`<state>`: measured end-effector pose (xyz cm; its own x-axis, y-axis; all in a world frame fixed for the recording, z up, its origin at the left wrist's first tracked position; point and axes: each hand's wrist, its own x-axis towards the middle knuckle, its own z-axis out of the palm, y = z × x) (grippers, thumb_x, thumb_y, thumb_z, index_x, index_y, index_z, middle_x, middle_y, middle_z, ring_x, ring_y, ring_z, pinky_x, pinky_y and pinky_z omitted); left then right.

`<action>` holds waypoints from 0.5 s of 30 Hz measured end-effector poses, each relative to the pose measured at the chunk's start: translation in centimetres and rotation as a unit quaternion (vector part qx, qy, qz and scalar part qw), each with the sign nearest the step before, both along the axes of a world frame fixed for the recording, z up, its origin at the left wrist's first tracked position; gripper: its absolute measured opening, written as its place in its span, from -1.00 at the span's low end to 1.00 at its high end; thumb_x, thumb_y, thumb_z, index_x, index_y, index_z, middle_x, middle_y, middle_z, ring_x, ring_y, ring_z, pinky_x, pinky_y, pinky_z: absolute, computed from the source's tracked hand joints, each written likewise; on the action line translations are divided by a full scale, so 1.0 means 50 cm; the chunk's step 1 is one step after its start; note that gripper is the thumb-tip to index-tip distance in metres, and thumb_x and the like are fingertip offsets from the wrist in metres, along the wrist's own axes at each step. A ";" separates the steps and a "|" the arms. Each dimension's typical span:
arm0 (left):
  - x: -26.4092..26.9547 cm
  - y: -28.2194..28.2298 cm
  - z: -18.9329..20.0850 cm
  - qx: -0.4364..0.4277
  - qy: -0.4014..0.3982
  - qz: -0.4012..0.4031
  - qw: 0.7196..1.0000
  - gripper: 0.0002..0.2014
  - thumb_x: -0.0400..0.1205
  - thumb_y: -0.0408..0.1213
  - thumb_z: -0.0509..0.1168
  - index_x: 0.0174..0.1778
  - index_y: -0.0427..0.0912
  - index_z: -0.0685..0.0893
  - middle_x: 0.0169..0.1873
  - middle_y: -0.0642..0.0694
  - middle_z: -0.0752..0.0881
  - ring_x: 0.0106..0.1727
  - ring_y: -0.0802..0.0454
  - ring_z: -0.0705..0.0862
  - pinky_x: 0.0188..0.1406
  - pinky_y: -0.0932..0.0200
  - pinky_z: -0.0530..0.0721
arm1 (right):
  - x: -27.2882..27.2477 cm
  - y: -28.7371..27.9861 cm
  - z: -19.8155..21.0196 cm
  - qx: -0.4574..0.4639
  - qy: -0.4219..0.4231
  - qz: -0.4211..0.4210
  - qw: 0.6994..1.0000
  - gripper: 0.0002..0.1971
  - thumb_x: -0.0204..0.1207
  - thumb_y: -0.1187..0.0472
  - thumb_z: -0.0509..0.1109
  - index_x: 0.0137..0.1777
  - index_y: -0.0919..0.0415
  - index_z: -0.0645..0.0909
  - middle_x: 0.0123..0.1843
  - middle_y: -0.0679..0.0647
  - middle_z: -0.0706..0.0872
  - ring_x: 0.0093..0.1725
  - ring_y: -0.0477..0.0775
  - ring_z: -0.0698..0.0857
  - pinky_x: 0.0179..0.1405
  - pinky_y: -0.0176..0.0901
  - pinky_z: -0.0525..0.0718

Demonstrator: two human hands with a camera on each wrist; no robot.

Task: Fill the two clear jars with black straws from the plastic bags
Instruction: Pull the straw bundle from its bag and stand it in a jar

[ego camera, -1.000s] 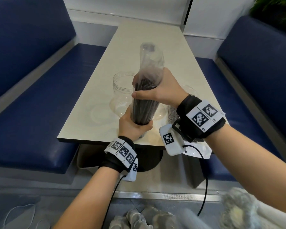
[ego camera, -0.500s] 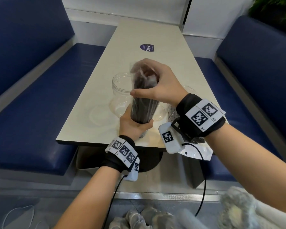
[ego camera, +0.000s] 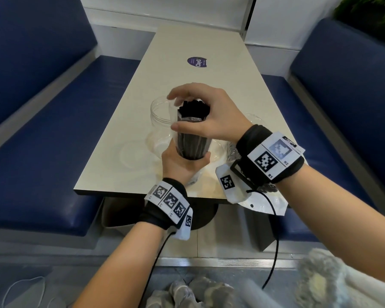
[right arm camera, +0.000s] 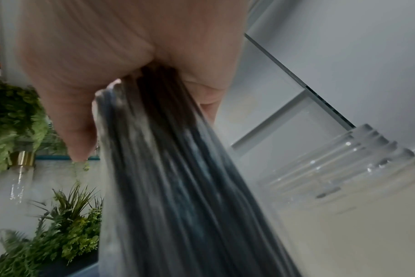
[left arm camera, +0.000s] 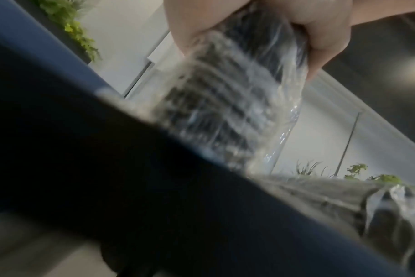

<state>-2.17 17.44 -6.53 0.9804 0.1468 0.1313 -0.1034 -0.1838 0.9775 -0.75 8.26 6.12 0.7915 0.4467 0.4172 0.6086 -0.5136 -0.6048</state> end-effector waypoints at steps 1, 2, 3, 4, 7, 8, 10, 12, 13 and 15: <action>-0.001 0.002 -0.015 0.004 0.010 -0.004 1.000 -0.50 0.29 -0.30 0.60 0.07 -0.10 0.53 -0.24 0.17 0.61 -0.16 0.26 0.64 -0.31 0.66 0.52 | -0.001 -0.001 0.000 -0.010 -0.013 0.006 1.000 -0.59 0.30 0.05 0.53 0.15 0.11 0.64 0.01 0.03 0.72 0.04 -0.06 0.67 0.17 -0.20 0.60; -0.004 0.003 -0.027 0.005 0.018 -0.007 1.000 -0.52 0.29 -0.32 0.60 0.04 -0.11 0.53 -0.28 0.17 0.60 -0.26 0.35 0.65 -0.39 0.66 0.52 | -0.002 -0.001 -0.001 -0.019 -0.022 0.008 1.000 -0.63 0.34 0.03 0.50 0.14 0.09 0.66 0.01 0.05 0.72 0.04 -0.03 0.67 0.16 -0.16 0.60; -0.006 0.003 -0.037 0.006 0.028 -0.010 1.000 -0.54 0.29 -0.33 0.60 0.01 -0.13 0.53 -0.31 0.16 0.60 -0.33 0.41 0.66 -0.47 0.66 0.51 | -0.002 -0.001 -0.002 -0.025 -0.028 0.006 0.999 -0.68 0.37 0.02 0.47 0.10 0.09 0.68 -0.02 0.03 0.70 0.02 -0.02 0.66 0.14 -0.13 0.61; -0.010 0.003 -0.043 0.006 0.032 -0.009 0.999 -0.53 0.28 -0.33 0.61 0.00 -0.15 0.53 -0.30 0.15 0.61 -0.31 0.41 0.68 -0.46 0.64 0.53 | -0.002 -0.001 -0.004 -0.030 -0.033 0.000 0.999 -0.74 0.41 0.03 0.44 0.05 0.10 0.71 -0.05 -0.01 0.68 -0.02 -0.03 0.66 0.10 -0.09 0.62; -0.013 0.005 -0.058 0.003 0.010 0.006 1.000 -0.35 0.13 -0.17 0.64 0.02 -0.03 0.41 -0.07 -0.04 0.65 -0.02 0.06 0.66 -0.06 0.23 0.71 | 0.000 0.002 -0.007 -0.047 -0.047 -0.017 0.998 -0.84 0.44 0.15 0.36 -0.07 0.17 0.72 -0.12 0.00 0.64 -0.11 0.01 0.63 0.00 0.05 0.63; -0.013 0.005 -0.059 0.013 -0.005 0.012 1.000 -0.34 0.11 -0.12 0.62 0.01 0.05 0.38 0.03 -0.15 0.64 0.03 0.00 0.65 0.04 0.05 0.72 | 0.000 0.003 -0.008 -0.054 -0.051 -0.021 0.997 -0.85 0.43 0.19 0.34 -0.09 0.20 0.70 -0.13 0.03 0.65 -0.13 0.03 0.63 -0.02 0.07 0.63; -0.017 0.008 -0.053 0.031 -0.024 0.004 0.999 -0.27 0.13 -0.13 0.64 0.15 0.07 0.40 0.19 -0.18 0.60 0.17 -0.01 0.62 0.18 0.01 0.67 | 0.000 0.007 -0.008 -0.063 -0.059 -0.024 0.996 -0.86 0.40 0.24 0.31 -0.12 0.23 0.68 -0.15 0.04 0.66 -0.15 0.04 0.61 -0.06 0.10 0.63; -0.021 0.012 -0.049 0.011 -0.017 -0.022 1.000 -0.07 0.20 -0.22 0.67 0.44 -0.08 0.31 0.25 0.00 0.57 0.21 0.17 0.56 0.19 0.37 0.58 | 0.001 0.011 -0.008 -0.066 -0.066 -0.026 0.995 -0.86 0.40 0.25 0.30 -0.13 0.25 0.66 -0.16 0.05 0.67 -0.15 0.03 0.59 -0.09 0.09 0.63; -0.023 0.014 -0.043 -0.007 -0.014 -0.033 0.999 -0.07 0.21 -0.20 0.66 0.45 -0.10 0.31 0.19 0.08 0.57 0.15 0.25 0.56 0.11 0.51 0.55 | 0.001 0.012 -0.008 -0.069 -0.068 -0.027 0.995 -0.86 0.40 0.25 0.29 -0.13 0.26 0.65 -0.16 0.07 0.68 -0.15 0.03 0.60 -0.10 0.07 0.62; -0.027 0.019 -0.034 -0.031 -0.032 -0.032 0.999 -0.21 0.16 0.01 0.65 0.24 -0.04 0.44 0.04 0.09 0.60 0.02 0.29 0.59 0.02 0.43 0.63 | 0.002 0.013 -0.011 -0.071 -0.070 -0.030 0.995 -0.85 0.41 0.23 0.28 -0.13 0.26 0.65 -0.19 0.03 0.64 -0.17 0.01 0.57 -0.12 0.01 0.59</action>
<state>-3.51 18.40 -8.25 0.9781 0.0945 0.1857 -0.1745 -0.1153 0.9779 -0.63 8.91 5.59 0.7568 0.4629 0.4614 0.6478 -0.6250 -0.4356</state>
